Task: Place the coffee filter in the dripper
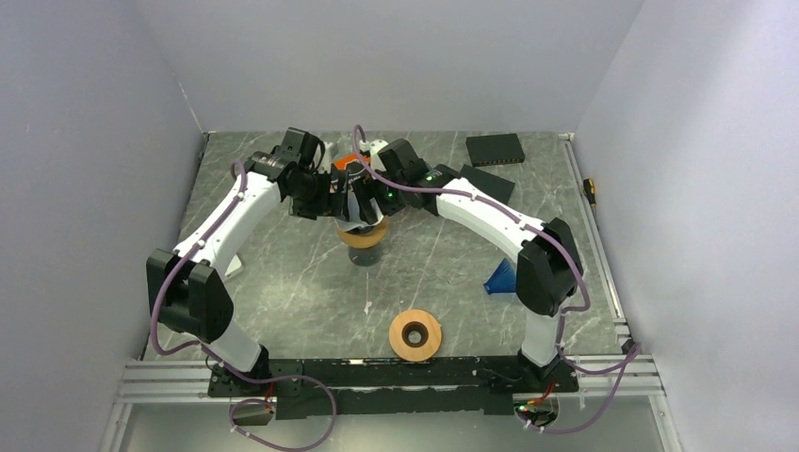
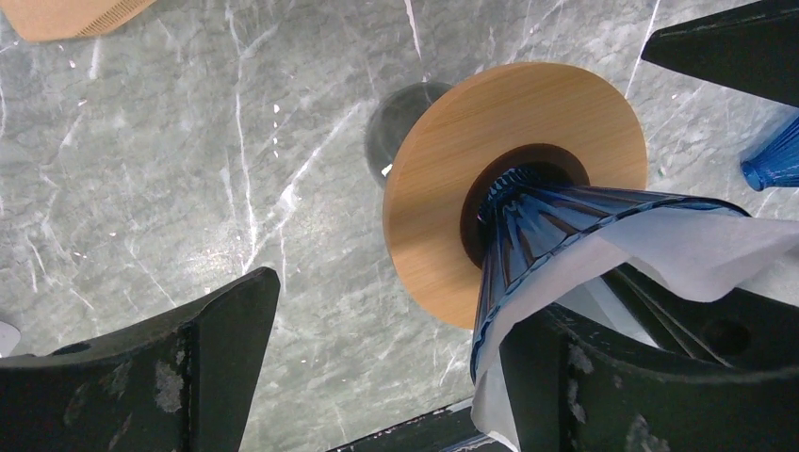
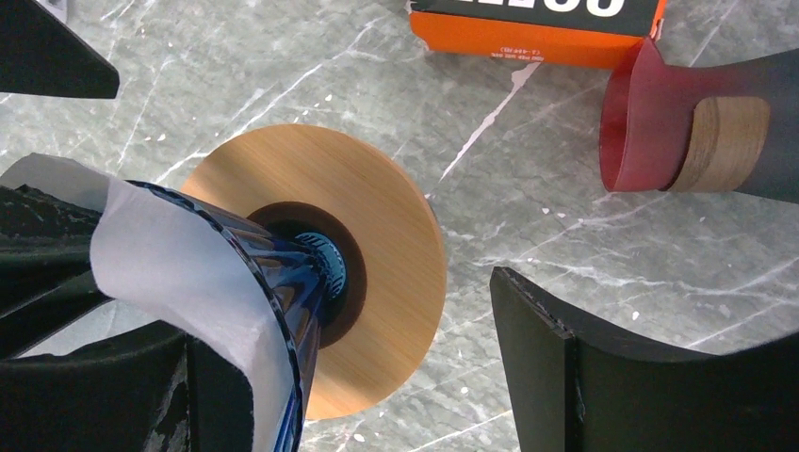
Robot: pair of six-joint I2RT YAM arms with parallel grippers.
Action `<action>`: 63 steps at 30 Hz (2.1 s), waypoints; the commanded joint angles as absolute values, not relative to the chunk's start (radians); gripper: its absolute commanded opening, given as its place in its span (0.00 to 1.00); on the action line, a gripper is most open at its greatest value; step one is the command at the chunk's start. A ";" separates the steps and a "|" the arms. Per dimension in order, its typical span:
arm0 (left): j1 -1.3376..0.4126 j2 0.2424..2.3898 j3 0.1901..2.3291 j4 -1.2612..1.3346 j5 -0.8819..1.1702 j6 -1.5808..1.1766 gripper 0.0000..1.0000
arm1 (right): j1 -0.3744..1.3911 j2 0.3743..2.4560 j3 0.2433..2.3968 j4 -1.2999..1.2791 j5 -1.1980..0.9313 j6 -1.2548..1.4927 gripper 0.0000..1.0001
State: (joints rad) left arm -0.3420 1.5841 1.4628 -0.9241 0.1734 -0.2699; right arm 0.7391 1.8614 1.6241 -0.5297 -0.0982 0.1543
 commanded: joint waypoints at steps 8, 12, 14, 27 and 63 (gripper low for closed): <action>-0.323 1.590 1.506 -0.903 0.244 -0.289 0.91 | 0.700 1.785 1.620 -0.497 -0.183 0.200 0.82; -0.302 1.589 1.518 -0.890 0.302 -0.320 0.91 | 0.683 1.770 1.611 -0.488 -0.210 0.214 0.82; -0.292 1.586 1.519 -0.886 0.329 -0.328 0.91 | 0.680 1.763 1.610 -0.486 -0.215 0.218 0.82; -0.258 1.569 1.488 -0.895 0.324 -0.306 0.87 | 0.666 1.758 1.594 -0.476 -0.245 0.227 0.82; -0.258 1.578 1.449 -0.866 0.299 -0.266 0.90 | 0.666 1.849 1.591 -0.489 -0.187 0.209 0.80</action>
State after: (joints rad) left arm -0.2623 1.5944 1.4441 -0.8734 0.3714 -0.2962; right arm 0.6689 1.8515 1.5753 -0.4911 -0.2100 0.2207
